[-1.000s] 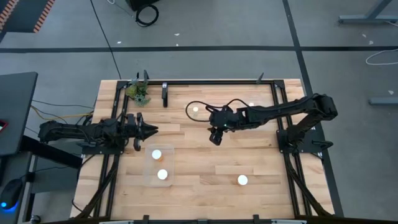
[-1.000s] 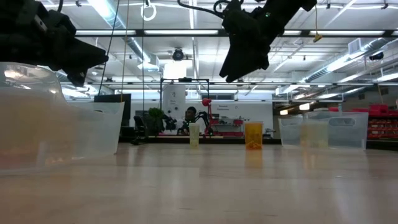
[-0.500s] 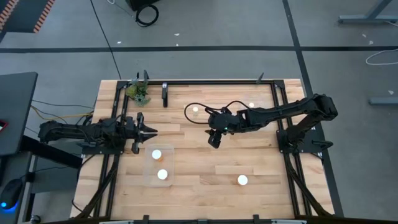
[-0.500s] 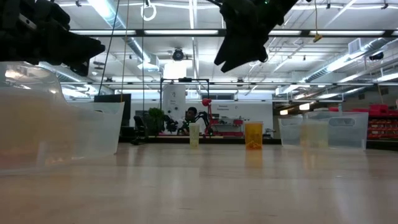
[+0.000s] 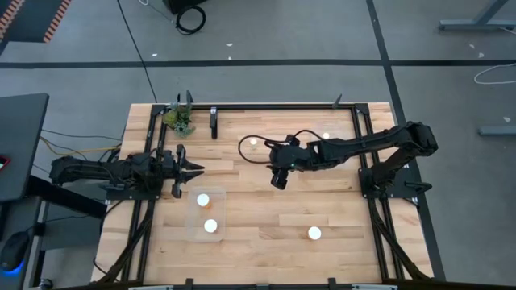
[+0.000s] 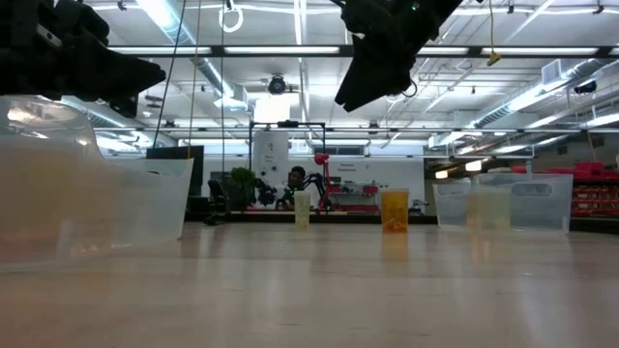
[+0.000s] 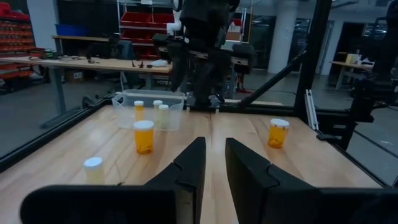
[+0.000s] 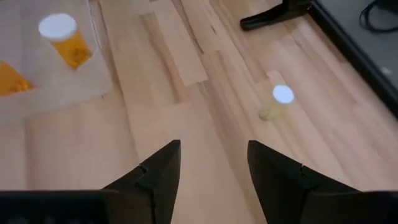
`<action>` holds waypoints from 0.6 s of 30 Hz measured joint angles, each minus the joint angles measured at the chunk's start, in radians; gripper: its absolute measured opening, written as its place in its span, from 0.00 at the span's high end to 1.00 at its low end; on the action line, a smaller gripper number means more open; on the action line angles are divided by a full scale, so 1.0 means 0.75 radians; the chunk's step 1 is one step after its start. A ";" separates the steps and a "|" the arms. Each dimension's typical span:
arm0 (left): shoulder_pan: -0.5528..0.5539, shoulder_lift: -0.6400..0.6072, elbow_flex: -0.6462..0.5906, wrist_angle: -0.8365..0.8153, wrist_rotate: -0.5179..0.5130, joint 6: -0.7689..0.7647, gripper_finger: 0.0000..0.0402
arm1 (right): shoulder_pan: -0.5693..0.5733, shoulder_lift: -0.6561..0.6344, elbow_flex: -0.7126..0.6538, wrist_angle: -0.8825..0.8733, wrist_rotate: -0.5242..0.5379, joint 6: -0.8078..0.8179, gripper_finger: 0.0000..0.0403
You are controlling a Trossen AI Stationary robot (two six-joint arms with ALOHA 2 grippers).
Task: Pick and place medicine bottles into bin by pill shape (circle, oval)
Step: Put the large orange pill bottle into the bottom transparent bin
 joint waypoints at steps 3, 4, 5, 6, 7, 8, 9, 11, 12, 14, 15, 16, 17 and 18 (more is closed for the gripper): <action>0.000 0.000 0.000 -0.001 0.000 -0.002 0.83 | -0.004 0.000 -0.033 -0.014 0.051 -0.043 0.52; 0.000 0.000 0.000 -0.001 0.000 -0.006 0.84 | -0.013 0.000 -0.046 -0.028 0.067 -0.049 0.52; 0.000 0.000 0.000 -0.001 0.000 -0.006 0.84 | -0.025 0.000 -0.057 -0.036 0.073 -0.053 0.52; 0.000 0.000 0.000 -0.001 0.000 -0.006 0.84 | -0.043 0.000 -0.067 -0.037 0.074 -0.052 0.52; 0.000 -0.001 0.000 -0.001 -0.001 -0.007 0.85 | -0.062 0.000 -0.078 -0.037 0.075 -0.046 0.52; 0.000 0.000 0.000 -0.001 0.000 -0.008 0.85 | -0.085 0.000 -0.089 -0.040 0.073 -0.042 0.52; 0.000 0.000 0.000 -0.001 -0.001 -0.008 0.85 | -0.108 0.000 -0.098 -0.052 0.072 -0.042 0.52; 0.000 0.000 0.000 -0.001 -0.001 -0.010 0.85 | -0.154 0.000 -0.115 -0.075 0.072 -0.062 0.50; 0.000 -0.001 0.000 -0.001 -0.001 -0.014 0.85 | -0.178 0.000 -0.125 -0.077 0.068 -0.077 0.49; 0.000 0.000 0.000 -0.001 -0.001 -0.027 0.85 | -0.220 0.000 -0.150 -0.079 0.035 -0.109 0.46; 0.000 0.000 0.000 -0.001 -0.001 -0.029 0.85 | -0.242 0.000 -0.163 -0.077 0.016 -0.116 0.44; 0.000 0.000 0.000 -0.001 -0.001 -0.029 0.85 | -0.263 0.000 -0.176 -0.076 -0.003 -0.118 0.42; 0.000 0.000 0.000 -0.001 -0.001 -0.029 0.85 | -0.282 0.000 -0.190 -0.073 -0.016 -0.116 0.40; 0.000 0.000 0.000 -0.001 -0.001 -0.029 0.85 | -0.300 0.000 -0.204 -0.072 -0.026 -0.111 0.37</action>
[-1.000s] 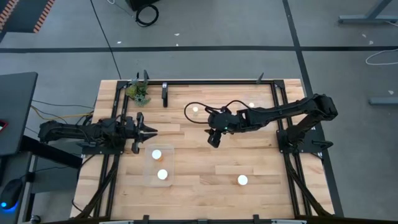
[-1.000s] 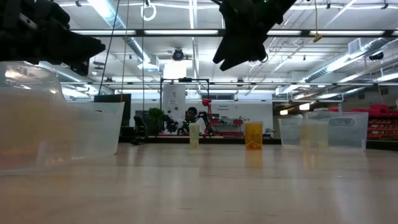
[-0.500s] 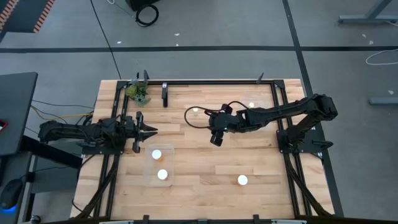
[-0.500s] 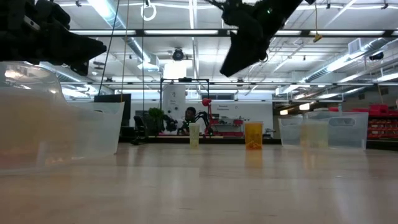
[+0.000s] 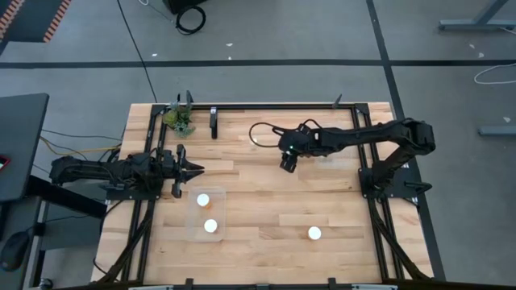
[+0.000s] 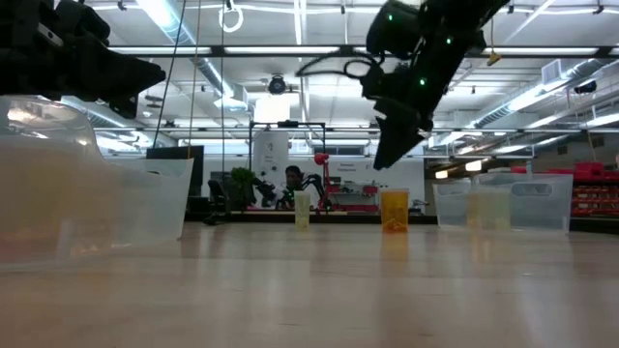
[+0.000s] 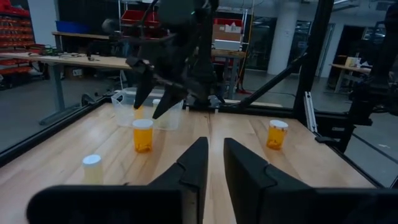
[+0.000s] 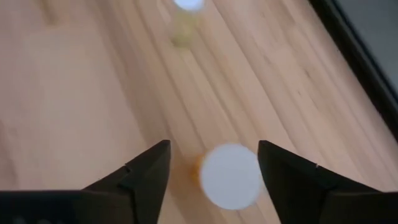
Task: Pick and place medicine bottles into bin by pill shape (circle, oval)
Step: Put the large orange pill bottle into the bottom transparent bin
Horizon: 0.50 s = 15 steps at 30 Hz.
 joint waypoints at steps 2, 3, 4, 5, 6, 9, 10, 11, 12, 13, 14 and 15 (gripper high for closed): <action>0.000 0.000 0.000 0.000 0.000 0.002 0.86 | -0.031 0.000 -0.026 0.000 -0.003 0.000 0.33; 0.000 0.000 0.000 -0.001 0.000 0.004 0.87 | -0.043 0.001 -0.039 0.009 -0.003 -0.001 0.32; 0.000 0.000 0.000 -0.001 0.000 0.004 0.87 | -0.052 0.001 -0.051 0.021 -0.004 -0.002 0.30; 0.000 0.000 0.000 -0.001 0.000 0.004 0.87 | -0.060 0.001 -0.064 0.038 -0.006 -0.002 0.29; 0.000 0.000 0.000 -0.001 0.000 0.004 0.87 | -0.065 0.001 -0.078 0.056 -0.007 -0.002 0.29; 0.000 0.000 0.000 -0.001 0.000 0.004 0.86 | -0.074 0.001 -0.115 0.104 -0.009 -0.005 0.28; 0.000 0.000 0.000 -0.002 0.000 0.005 0.86 | -0.079 0.001 -0.128 0.120 -0.026 -0.007 0.28; 0.000 0.000 0.000 -0.002 -0.001 0.005 0.86 | -0.083 0.001 -0.139 0.134 -0.056 -0.006 0.28; 0.000 0.000 0.000 -0.003 -0.001 0.005 0.86 | -0.089 0.001 -0.150 0.148 -0.086 0.000 0.28; 0.000 0.000 0.000 -0.004 -0.001 0.005 0.86 | -0.093 0.001 -0.160 0.159 -0.103 0.002 0.28; 0.000 0.000 0.000 -0.004 -0.001 0.006 0.86 | -0.096 0.000 -0.169 0.172 -0.105 0.008 0.28; 0.000 0.000 0.000 -0.004 -0.001 0.006 0.86 | -0.099 0.000 -0.178 0.184 -0.104 0.009 0.28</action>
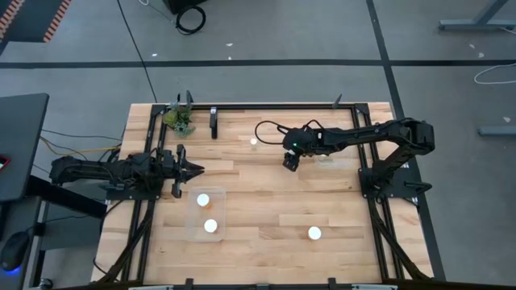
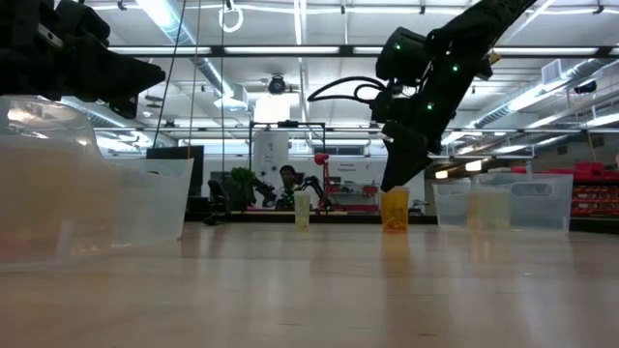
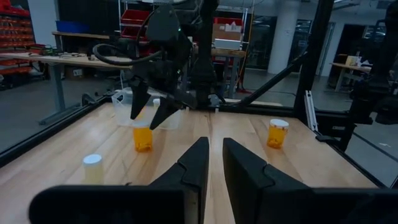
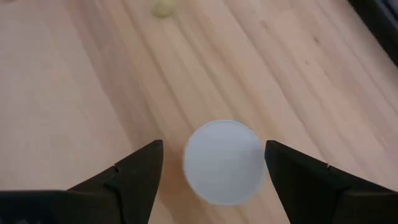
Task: Pick and place medicine bottles into bin by pill shape (circle, oval)
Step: Put the large orange pill bottle into the bottom transparent bin
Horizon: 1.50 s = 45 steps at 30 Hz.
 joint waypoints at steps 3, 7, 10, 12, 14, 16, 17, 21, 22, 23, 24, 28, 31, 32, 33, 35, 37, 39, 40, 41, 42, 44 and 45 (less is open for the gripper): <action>0.000 0.000 0.000 -0.001 0.000 0.001 0.87 | 0.000 0.002 -0.027 0.006 0.000 -0.008 0.28; 0.000 0.000 0.000 -0.001 0.000 0.001 0.88 | 0.001 0.001 -0.031 0.023 0.022 -0.026 0.28; 0.000 0.000 0.000 -0.001 -0.001 -0.001 0.88 | 0.000 0.001 -0.033 0.036 0.027 -0.026 0.28; 0.000 0.000 0.000 -0.001 0.000 -0.001 0.87 | 0.000 0.001 -0.033 0.042 0.027 -0.029 0.29; 0.000 0.000 0.000 -0.001 0.000 -0.001 0.87 | 0.000 0.001 -0.033 0.059 0.027 -0.039 0.31; 0.000 0.000 0.000 -0.002 0.000 -0.002 0.87 | 0.000 0.001 -0.033 0.078 0.027 -0.046 0.33; 0.000 0.000 0.000 -0.002 0.000 -0.002 0.87 | 0.000 0.001 -0.033 0.084 0.027 -0.049 0.35; 0.000 0.000 0.000 -0.002 0.000 -0.002 0.87 | 0.000 0.001 -0.033 0.098 0.027 -0.062 0.40; 0.000 0.000 0.000 -0.002 0.000 -0.002 0.87 | 0.000 0.001 -0.033 0.098 0.027 -0.062 0.42; 0.000 0.000 0.000 -0.002 0.000 -0.004 0.87 | 0.000 0.001 -0.033 0.098 0.027 -0.061 0.43; 0.000 0.000 0.000 -0.002 0.000 -0.008 0.87 | 0.000 0.001 -0.033 0.098 0.028 -0.059 0.44; 0.000 0.000 0.000 -0.002 0.000 -0.012 0.87 | 0.003 0.000 -0.032 0.102 0.032 -0.053 0.49; 0.000 0.000 0.000 -0.001 0.000 -0.004 0.87 | 0.014 0.000 -0.031 0.097 0.028 -0.039 0.51; 0.000 0.000 0.000 -0.001 0.000 -0.001 0.87 | 0.021 0.000 -0.025 0.087 0.027 -0.036 0.52; 0.000 0.000 0.000 -0.001 0.000 -0.001 0.87 | 0.027 0.000 -0.016 0.072 0.024 -0.033 0.53; 0.000 0.000 0.000 0.002 0.000 -0.001 0.88 | 0.039 0.000 0.014 0.039 0.020 -0.034 0.55; 0.000 0.000 0.000 0.004 0.000 -0.019 0.88 | 0.051 0.000 0.057 0.007 0.020 -0.034 0.56; 0.000 0.000 0.000 0.004 0.000 -0.043 0.89 | 0.064 0.000 0.101 -0.033 0.020 -0.035 0.58; 0.000 0.000 0.000 0.004 0.000 -0.048 0.89 | 0.070 0.000 0.121 -0.054 0.020 -0.035 0.59; 0.000 0.000 0.000 0.004 0.000 -0.056 0.89 | 0.079 0.000 0.145 -0.073 0.020 -0.035 0.60; 0.000 0.000 0.000 0.004 -0.001 -0.065 0.89 | 0.088 0.000 0.166 -0.087 0.020 -0.035 0.61; 0.000 0.000 0.000 0.004 -0.001 -0.077 0.89 | 0.104 0.000 0.200 -0.114 0.020 -0.041 0.62; 0.000 0.000 0.000 0.004 -0.001 -0.078 0.89 | 0.111 0.000 0.215 -0.129 0.020 -0.041 0.63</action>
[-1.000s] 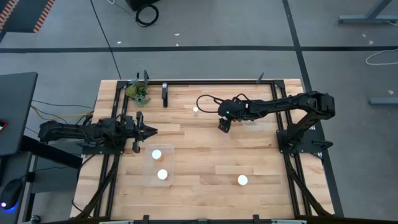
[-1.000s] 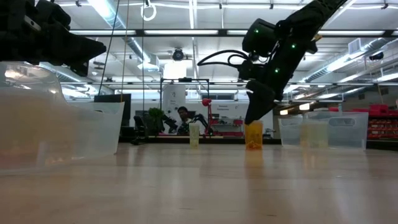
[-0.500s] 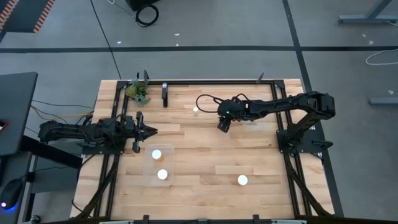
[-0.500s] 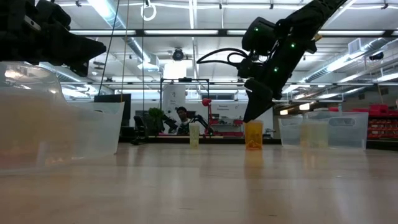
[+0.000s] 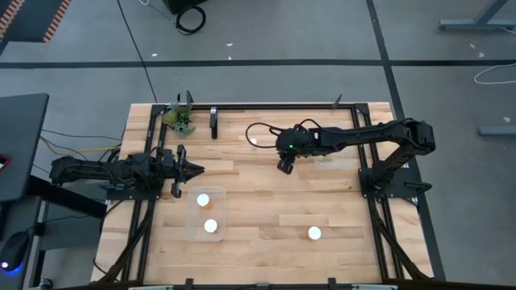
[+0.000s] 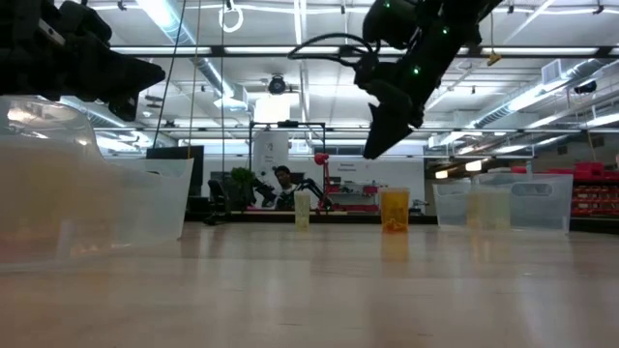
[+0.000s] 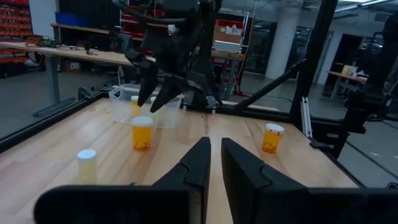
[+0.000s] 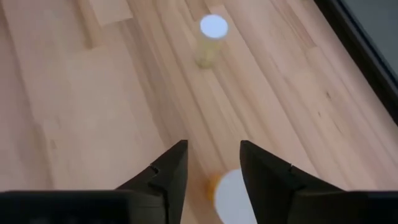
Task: Pick and place medicine bottles into bin by pill shape (circle, oval)
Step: Put the large orange pill bottle into the bottom transparent bin
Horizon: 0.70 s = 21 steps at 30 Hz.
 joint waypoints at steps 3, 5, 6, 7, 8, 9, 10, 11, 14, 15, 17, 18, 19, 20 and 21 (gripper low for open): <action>0.000 0.000 0.000 0.000 -0.001 -0.004 0.88 | 0.017 0.000 0.027 -0.011 0.002 0.000 0.64; 0.000 0.000 0.000 0.000 -0.001 -0.005 0.87 | 0.023 0.000 0.027 -0.033 0.004 0.000 0.64; 0.000 0.000 0.000 0.000 -0.001 -0.005 0.87 | 0.018 0.000 0.027 -0.057 0.004 0.001 0.64; 0.000 0.000 0.000 0.000 -0.001 -0.005 0.86 | 0.006 0.000 0.027 -0.077 0.003 0.008 0.64; 0.000 0.000 0.000 0.000 -0.001 -0.004 0.86 | -0.008 0.000 0.023 -0.088 -0.002 0.018 0.63; 0.000 0.000 0.000 0.000 -0.001 -0.004 0.86 | -0.026 0.000 0.013 -0.091 -0.006 0.023 0.61; 0.000 0.000 0.000 0.000 -0.001 -0.004 0.86 | -0.042 0.000 0.002 -0.097 -0.008 0.022 0.60; 0.000 0.000 0.000 0.000 -0.001 -0.004 0.85 | -0.056 0.001 -0.008 -0.100 -0.008 0.018 0.58; 0.000 0.000 0.000 0.000 -0.001 -0.004 0.85 | -0.082 0.001 -0.030 -0.081 -0.014 0.010 0.50; 0.000 0.000 0.000 0.000 -0.001 -0.004 0.85 | -0.086 0.001 -0.039 -0.077 -0.015 0.010 0.48; 0.000 0.000 0.000 0.000 -0.001 -0.003 0.86 | -0.096 0.001 -0.051 -0.070 -0.023 0.002 0.42; 0.000 0.000 0.000 0.000 -0.001 -0.003 0.86 | -0.101 0.001 -0.055 -0.060 -0.025 0.000 0.40; 0.000 0.000 0.000 -0.001 -0.001 -0.003 0.86 | -0.103 0.001 -0.060 -0.051 -0.026 0.000 0.38; 0.000 0.000 0.000 0.000 -0.001 -0.003 0.86 | -0.105 0.001 -0.068 -0.045 -0.026 0.000 0.36; 0.000 0.000 0.000 0.000 -0.001 -0.003 0.86 | -0.106 0.001 -0.077 -0.037 -0.027 0.000 0.34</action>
